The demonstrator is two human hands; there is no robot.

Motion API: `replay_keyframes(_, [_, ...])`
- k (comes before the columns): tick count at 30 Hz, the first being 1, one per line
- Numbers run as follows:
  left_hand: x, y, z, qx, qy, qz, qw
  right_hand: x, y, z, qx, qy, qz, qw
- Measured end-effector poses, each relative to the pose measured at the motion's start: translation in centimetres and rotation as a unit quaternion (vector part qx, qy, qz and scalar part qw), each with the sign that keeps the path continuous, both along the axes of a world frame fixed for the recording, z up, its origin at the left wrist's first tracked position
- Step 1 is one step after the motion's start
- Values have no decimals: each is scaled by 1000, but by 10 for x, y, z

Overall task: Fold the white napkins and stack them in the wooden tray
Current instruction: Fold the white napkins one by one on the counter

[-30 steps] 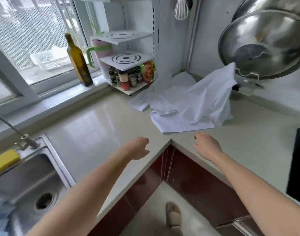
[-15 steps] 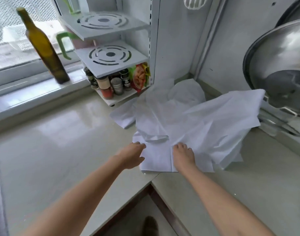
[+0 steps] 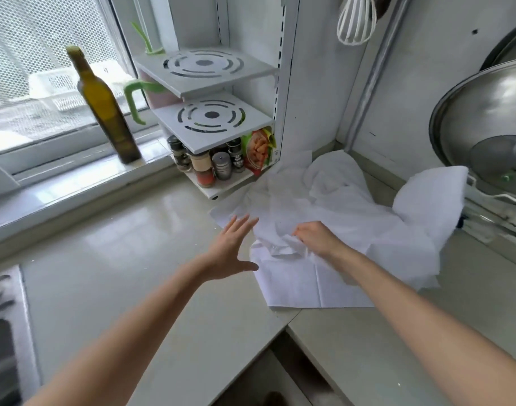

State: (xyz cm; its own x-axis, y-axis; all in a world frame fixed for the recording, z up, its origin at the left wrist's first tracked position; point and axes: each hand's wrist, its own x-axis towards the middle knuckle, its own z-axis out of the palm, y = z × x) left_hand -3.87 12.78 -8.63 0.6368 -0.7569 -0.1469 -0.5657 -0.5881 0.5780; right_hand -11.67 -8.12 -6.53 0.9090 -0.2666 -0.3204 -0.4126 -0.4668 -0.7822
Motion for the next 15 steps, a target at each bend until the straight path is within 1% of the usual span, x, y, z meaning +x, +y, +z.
replay_keyframes(2, [2,25,16,-45,0,-6,999,4,27,34,48,-2,45,998])
replay_keyframes(4, [2,53,27,-75,2,-9,997,5,57,62,102,30,125,986])
replay_keyframes(6, [2,82,34,-86,-8,-14,996,8,87,81,101,40,234,966])
replay_keyframes(8, [2,113,39,-105,-37,10,994,16,119,90,98,29,314,944])
replay_keyframes(10, [4,144,44,-127,-94,58,986,25,149,95,97,43,374,921])
replay_keyframes(11, [5,160,48,-127,-137,64,980,29,164,96,94,55,400,910])
replay_keyframes(12, [6,176,51,-115,-186,49,975,32,177,96,85,65,421,901])
replay_keyframes(14, [8,203,58,-67,-280,-16,958,40,201,97,75,80,454,884])
replay_keyframes(15, [8,215,60,-45,-314,-51,947,43,210,98,85,93,466,876])
